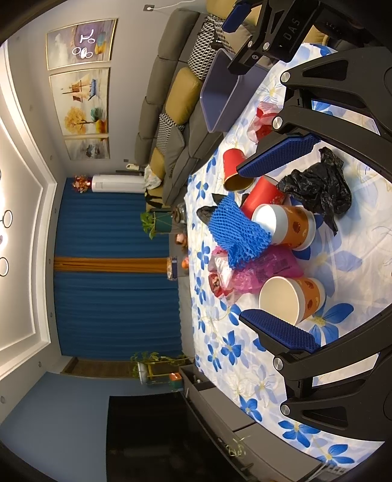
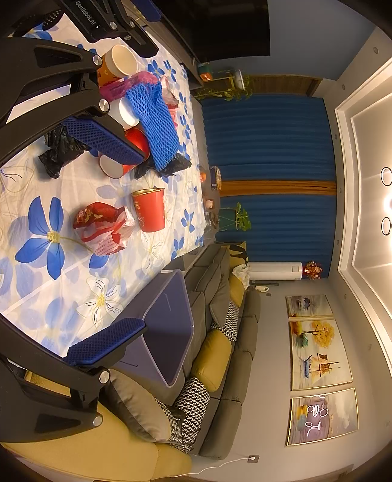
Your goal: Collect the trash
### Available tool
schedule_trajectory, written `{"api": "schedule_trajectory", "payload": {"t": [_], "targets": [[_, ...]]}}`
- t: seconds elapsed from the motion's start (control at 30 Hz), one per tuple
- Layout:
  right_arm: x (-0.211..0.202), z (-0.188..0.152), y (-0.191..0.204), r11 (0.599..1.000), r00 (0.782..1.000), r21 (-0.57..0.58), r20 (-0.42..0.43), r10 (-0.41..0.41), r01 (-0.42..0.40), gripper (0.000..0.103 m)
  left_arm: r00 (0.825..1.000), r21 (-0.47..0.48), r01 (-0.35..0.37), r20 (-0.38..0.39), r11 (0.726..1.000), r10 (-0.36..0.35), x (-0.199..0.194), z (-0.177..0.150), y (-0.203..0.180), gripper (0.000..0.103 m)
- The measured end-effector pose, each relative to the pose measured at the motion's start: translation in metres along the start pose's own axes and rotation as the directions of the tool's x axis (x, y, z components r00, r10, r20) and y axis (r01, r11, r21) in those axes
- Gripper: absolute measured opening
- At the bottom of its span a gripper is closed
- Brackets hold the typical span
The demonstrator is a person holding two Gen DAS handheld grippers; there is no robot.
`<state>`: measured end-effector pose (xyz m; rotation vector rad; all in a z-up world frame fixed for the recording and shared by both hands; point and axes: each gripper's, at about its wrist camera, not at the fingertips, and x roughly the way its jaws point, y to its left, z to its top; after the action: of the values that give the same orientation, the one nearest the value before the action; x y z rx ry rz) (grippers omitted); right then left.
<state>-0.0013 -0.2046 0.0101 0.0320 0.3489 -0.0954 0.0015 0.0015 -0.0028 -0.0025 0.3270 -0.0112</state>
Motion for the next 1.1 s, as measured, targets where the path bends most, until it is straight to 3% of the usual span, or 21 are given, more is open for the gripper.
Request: {"api": "schedule_trajectory", "payload": {"t": [1.1], "targets": [[0.0027, -0.004, -0.0037, 1.0, 1.0, 0.008, -0.002, 0.003, -0.003, 0.098, 1.0, -0.028, -0.005, -0.028, 1.0, 0.004, 0.0073, -0.0062, 0.0045, 0.088]]}}
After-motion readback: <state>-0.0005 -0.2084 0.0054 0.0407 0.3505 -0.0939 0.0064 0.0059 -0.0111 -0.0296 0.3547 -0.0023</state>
